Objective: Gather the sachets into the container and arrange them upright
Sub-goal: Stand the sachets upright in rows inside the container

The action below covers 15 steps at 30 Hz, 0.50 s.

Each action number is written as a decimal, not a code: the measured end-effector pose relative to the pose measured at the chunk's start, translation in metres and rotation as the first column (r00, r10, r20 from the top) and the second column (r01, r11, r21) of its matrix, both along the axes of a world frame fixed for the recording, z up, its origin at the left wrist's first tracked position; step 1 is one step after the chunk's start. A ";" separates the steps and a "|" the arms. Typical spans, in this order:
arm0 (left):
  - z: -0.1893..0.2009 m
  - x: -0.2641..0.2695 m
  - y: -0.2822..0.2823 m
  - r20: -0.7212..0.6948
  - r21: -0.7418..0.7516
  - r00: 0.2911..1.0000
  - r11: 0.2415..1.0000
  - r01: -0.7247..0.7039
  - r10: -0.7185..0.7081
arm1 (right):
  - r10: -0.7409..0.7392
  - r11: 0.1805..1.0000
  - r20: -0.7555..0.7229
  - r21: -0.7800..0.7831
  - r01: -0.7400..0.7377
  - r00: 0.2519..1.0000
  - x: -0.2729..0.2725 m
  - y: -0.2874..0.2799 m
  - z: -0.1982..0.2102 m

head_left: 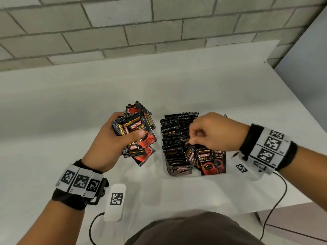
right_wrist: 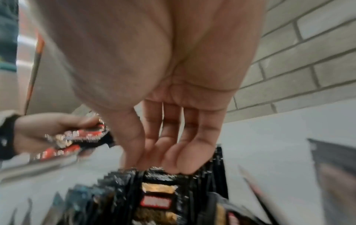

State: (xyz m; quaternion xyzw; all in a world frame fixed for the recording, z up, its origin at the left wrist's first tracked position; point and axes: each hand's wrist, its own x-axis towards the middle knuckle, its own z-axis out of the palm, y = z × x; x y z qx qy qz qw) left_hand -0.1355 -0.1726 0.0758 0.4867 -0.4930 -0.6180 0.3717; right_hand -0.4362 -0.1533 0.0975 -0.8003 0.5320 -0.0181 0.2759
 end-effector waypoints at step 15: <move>-0.001 0.000 0.008 0.015 0.017 1.000 1.000 0.003 -0.003 | 0.244 0.968 -0.289 0.011 -0.252 0.926 0.011 0.007 -0.022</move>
